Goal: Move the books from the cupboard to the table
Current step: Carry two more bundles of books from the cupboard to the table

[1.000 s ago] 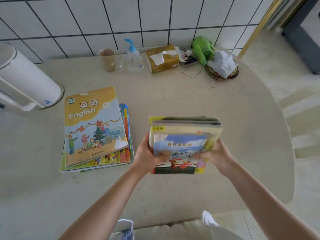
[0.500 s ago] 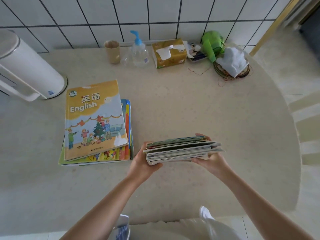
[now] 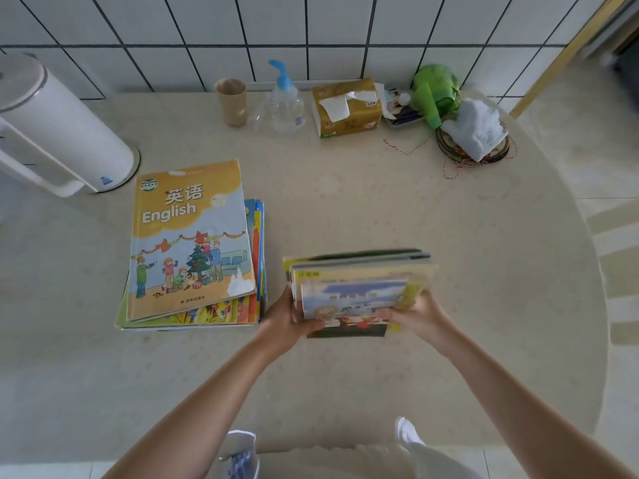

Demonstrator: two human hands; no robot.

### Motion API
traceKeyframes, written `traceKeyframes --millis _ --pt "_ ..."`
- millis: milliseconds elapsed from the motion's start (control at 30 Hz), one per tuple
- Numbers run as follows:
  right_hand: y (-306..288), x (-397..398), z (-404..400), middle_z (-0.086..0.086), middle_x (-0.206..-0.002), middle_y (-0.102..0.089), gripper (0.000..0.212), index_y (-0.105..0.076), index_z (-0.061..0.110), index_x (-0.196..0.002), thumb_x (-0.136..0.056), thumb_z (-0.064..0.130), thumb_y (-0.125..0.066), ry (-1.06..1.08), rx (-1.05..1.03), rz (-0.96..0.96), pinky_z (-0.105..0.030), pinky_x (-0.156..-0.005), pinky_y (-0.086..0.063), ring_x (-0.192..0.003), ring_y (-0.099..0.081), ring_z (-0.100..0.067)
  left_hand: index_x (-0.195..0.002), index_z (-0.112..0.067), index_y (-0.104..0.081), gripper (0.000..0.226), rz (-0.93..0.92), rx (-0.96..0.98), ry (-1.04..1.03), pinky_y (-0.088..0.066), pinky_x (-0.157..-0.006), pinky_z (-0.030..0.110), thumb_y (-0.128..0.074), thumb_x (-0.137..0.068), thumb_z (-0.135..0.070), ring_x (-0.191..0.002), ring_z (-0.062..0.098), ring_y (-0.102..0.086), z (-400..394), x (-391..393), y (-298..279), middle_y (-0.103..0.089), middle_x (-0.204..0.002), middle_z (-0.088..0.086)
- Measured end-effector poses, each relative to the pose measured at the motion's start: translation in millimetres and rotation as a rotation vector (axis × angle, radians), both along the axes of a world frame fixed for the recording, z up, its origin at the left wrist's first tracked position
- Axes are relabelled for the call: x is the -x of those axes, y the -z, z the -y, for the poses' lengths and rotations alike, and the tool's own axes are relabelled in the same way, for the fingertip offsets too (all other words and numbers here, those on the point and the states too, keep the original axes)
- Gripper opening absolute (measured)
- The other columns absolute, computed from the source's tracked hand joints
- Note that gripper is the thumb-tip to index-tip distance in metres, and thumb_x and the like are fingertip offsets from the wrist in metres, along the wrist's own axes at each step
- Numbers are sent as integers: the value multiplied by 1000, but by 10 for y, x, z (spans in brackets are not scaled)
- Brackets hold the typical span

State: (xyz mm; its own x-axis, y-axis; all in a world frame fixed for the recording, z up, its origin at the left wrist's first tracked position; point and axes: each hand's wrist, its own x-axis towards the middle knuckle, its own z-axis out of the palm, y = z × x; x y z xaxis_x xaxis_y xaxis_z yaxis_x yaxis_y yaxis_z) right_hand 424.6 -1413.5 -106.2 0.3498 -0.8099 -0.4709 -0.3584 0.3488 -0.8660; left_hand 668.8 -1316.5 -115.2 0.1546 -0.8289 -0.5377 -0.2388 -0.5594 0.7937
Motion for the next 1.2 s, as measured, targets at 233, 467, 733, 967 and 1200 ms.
traceKeyframes --millis 233,467,733,967,1200 --pt "-114 -249 364 -5 -109 -72 56 -58 9 -119 -68 -1 -80 2 -288 50 -43 -87 -56 -99 -70 -23 -127 -26 -44 62 -137 -182 -236 -55 -88 33 -80 -77 -22 -109 15 -61 197 -48 -88 -63 -120 -6" --pt "-18 -600 592 -9 -99 -74 31 -65 16 -102 -75 4 -76 85 -444 -23 -51 -85 -54 -91 -70 -28 -132 -18 -47 55 -101 -277 -537 -52 -91 38 -73 -84 -18 -105 22 -59 563 -31 -118 -61 -122 4" --pt "76 -876 698 -12 -90 -75 33 -68 10 -103 -72 10 -81 117 -469 -153 -51 -80 -57 -81 -73 -30 -140 -10 -40 63 -24 -365 -612 -39 -87 28 -70 -85 -15 -124 27 -49 743 -101 44 -50 -138 8" --pt "90 -947 706 -12 -93 -73 39 -60 8 -110 -76 11 -78 142 -439 -208 -28 -49 -55 -71 -72 -23 -139 -13 -38 61 86 -370 -554 -43 -105 36 -68 -87 -21 -130 27 -45 725 -79 143 -48 -141 5" --pt "-17 -962 656 -6 -84 -70 34 -56 9 -106 -78 10 -76 116 -419 -195 -23 -42 -49 -62 -69 -15 -136 -17 -37 46 273 -434 -333 -47 -103 39 -52 -97 -35 -127 25 -48 650 -33 90 -47 -139 5"
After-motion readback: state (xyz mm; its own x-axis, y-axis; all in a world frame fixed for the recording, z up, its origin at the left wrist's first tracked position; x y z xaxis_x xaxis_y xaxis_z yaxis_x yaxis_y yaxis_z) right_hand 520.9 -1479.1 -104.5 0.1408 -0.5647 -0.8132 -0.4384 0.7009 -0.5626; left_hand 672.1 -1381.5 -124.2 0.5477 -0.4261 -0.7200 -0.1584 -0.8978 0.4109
